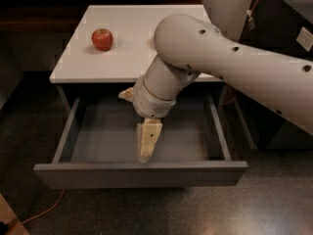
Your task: Place apple into top drawer
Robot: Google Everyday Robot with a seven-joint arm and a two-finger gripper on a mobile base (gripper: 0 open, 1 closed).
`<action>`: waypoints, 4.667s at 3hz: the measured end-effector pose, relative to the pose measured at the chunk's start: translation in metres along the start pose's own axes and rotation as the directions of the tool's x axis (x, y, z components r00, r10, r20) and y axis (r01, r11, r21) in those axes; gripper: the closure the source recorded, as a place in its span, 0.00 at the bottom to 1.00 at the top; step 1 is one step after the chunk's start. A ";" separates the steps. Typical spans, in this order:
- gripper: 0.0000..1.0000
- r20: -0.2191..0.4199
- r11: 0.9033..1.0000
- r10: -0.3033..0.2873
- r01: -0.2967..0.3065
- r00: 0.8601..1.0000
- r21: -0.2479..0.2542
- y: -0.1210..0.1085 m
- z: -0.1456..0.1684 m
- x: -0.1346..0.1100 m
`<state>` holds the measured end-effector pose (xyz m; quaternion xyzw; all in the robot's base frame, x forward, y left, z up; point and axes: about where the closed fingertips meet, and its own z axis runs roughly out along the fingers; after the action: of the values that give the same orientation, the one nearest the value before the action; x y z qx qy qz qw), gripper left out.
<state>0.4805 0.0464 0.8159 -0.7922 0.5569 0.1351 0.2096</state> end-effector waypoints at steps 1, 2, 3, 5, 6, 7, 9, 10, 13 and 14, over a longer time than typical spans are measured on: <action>0.00 0.006 1.000 0.002 -0.002 1.000 -0.002 0.000 0.000 0.000; 0.00 0.080 0.995 0.073 -0.078 0.994 0.059 -0.026 -0.006 0.000; 0.00 0.172 0.975 0.166 -0.187 0.971 0.116 -0.068 -0.016 0.006; 0.00 0.212 0.867 0.403 -0.446 0.890 0.224 -0.165 -0.028 0.025; 0.00 0.238 0.808 0.488 -0.538 0.840 0.242 -0.200 -0.032 0.032; 0.00 0.230 0.807 0.494 -0.541 0.839 0.237 -0.203 -0.027 0.031; 0.00 0.279 0.731 0.570 -0.632 0.773 0.257 -0.278 -0.021 0.034; 0.00 0.307 0.702 0.589 -0.662 0.747 0.264 -0.308 -0.018 0.034; 0.00 0.395 0.630 0.611 -0.724 0.686 0.282 -0.374 0.014 0.029; 0.02 0.457 0.608 0.595 -0.742 0.661 0.282 -0.397 0.018 0.025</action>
Offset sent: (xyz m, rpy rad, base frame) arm 0.0537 0.0057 0.0234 0.2058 0.0081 -0.1730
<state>0.8623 0.1509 0.8610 -0.4181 0.7887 0.1983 0.4047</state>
